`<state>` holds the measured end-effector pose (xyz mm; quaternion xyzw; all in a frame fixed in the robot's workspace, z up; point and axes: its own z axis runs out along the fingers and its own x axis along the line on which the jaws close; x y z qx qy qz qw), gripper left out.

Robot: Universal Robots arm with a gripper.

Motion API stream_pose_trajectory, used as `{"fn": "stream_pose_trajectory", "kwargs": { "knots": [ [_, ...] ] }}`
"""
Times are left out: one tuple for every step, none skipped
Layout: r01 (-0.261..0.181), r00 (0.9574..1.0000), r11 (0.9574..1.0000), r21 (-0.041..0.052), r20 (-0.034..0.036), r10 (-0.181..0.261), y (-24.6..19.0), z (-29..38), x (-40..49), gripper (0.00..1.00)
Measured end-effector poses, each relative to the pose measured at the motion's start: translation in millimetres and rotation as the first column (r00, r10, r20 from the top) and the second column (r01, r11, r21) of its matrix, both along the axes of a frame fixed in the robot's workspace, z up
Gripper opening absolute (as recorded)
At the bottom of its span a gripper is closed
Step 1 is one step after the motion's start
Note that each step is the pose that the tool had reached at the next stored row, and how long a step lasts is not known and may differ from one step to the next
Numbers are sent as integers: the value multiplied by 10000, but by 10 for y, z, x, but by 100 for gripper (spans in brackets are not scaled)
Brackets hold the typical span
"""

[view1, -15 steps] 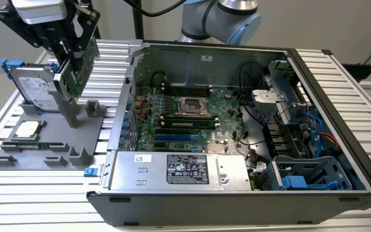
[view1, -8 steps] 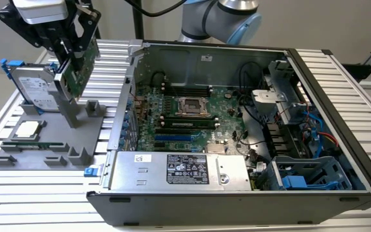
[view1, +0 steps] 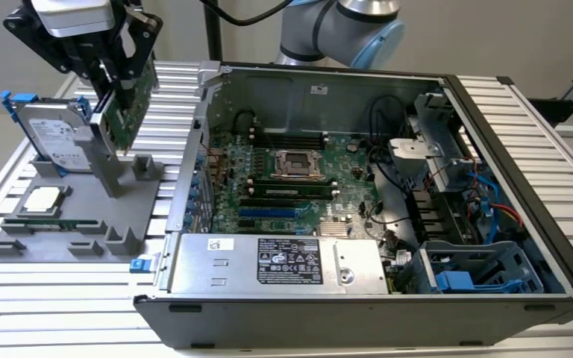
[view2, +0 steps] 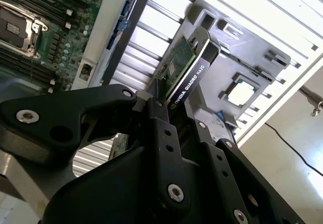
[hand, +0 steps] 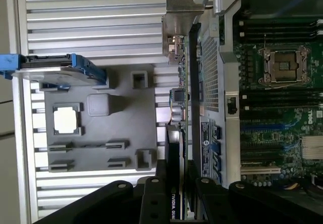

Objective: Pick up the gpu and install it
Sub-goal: 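Pick up the gpu and move the gpu toward the slot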

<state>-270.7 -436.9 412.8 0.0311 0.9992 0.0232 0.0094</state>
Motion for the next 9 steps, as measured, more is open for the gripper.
{"fn": "stream_pose_trajectory", "kwargs": {
  "knots": [
    [0, 10000, 10000, 0, 0, 0, 2, 0, 8, 0],
    [1, 10000, 10000, 0, 0, -1, 4, 0, 16, 0],
    [1, 10000, 10000, -1, 0, -1, 5, 0, 25, 0],
    [0, 10000, 10000, 0, 0, 0, 7, 0, 35, 0],
    [1, 10000, 10000, 0, 0, -1, 8, 0, 44, 0],
    [1, 10000, 10000, -1, -1, -1, 8, 1, 53, 0],
    [0, 10000, 10000, 0, 0, 0, 9, 0, 63, 0],
    [1, 10000, 10000, 0, 0, -1, 10, 0, 73, 0],
    [0, 10000, 10000, -1, 0, 0, 11, 0, 82, 0]
  ]
}}
